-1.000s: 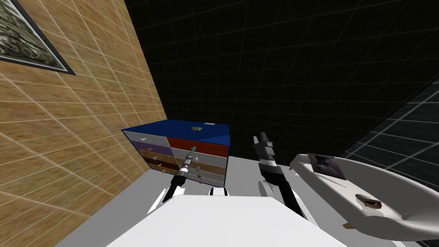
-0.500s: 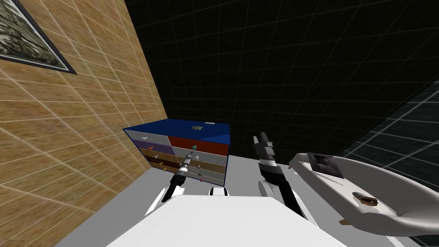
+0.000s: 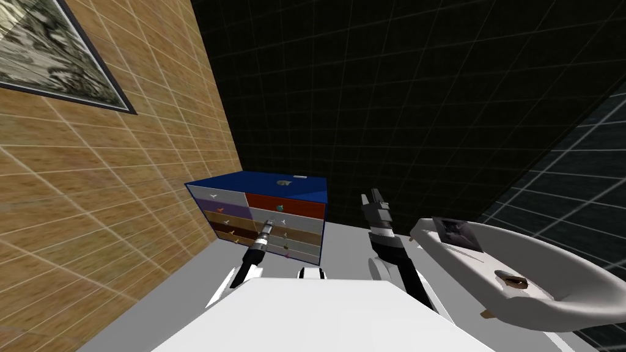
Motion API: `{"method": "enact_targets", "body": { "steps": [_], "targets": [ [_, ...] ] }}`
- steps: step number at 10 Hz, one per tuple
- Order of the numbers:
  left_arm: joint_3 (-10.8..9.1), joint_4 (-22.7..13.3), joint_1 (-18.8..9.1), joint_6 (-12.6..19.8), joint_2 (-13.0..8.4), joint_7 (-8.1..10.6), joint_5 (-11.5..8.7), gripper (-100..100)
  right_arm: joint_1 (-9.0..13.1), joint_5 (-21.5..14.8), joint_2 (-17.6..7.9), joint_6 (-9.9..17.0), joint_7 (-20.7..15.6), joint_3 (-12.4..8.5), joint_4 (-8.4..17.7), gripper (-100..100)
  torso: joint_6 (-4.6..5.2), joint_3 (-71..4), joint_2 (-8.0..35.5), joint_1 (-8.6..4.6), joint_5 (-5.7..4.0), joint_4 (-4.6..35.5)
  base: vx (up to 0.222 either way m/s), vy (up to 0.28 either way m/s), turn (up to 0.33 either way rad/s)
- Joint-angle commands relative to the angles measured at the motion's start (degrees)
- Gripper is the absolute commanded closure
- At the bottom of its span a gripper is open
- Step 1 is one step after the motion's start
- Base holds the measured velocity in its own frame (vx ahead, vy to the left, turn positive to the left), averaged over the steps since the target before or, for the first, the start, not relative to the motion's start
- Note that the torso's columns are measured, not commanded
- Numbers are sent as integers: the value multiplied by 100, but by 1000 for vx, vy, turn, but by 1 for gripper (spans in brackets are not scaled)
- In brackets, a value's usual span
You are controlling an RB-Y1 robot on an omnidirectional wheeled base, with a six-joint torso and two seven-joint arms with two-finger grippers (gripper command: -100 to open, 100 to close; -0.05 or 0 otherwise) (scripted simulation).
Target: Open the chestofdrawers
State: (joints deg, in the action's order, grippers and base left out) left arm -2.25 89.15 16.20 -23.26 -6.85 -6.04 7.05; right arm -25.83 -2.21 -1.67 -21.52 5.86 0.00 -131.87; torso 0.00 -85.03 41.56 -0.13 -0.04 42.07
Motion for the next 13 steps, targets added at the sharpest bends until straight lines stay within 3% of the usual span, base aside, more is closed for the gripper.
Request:
{"method": "enact_targets", "body": {
  "steps": [1, 3, 4, 5, 6, 13],
  "targets": [
    [-28, -104, -102, 74, 39, -2, -20, -100, -1, 0, 0, 0, 0, 0, 0, 0, 0, 18, 29, 8, 2, 8, 183, -51, -14],
    [-34, -133, -114, 65, 41, 0, -24, -100, 0, 0, 0, 0, 0, 0, 0, 0, 0, 54, 83, 12, 3, 25, 128, -37, -7],
    [-51, -8, -148, 231, 14, 20, -32, -100, 2, 0, 0, 0, 0, 0, 0, 0, -1, 70, 113, 23, 6, 32, 81, 4, -24],
    [-39, -35, -114, 154, 20, 15, -30, -100, 2, 0, 0, 0, 0, 0, 1, 0, 0, 66, 102, 28, 8, 31, 49, 5, -7],
    [-40, -19, -116, 180, 17, 20, -31, 100, 2, 0, 0, 1, 0, 0, 1, 0, -1, 60, 95, 21, 7, 27, 7, 0, 3],
    [75, 287, 188, 264, -68, 90, -23, 100, 4, 0, 0, 1, 0, 0, 1, 0, 1, 42, 73, -4, -6, 28, -150, 21, 16]
  ]
}}
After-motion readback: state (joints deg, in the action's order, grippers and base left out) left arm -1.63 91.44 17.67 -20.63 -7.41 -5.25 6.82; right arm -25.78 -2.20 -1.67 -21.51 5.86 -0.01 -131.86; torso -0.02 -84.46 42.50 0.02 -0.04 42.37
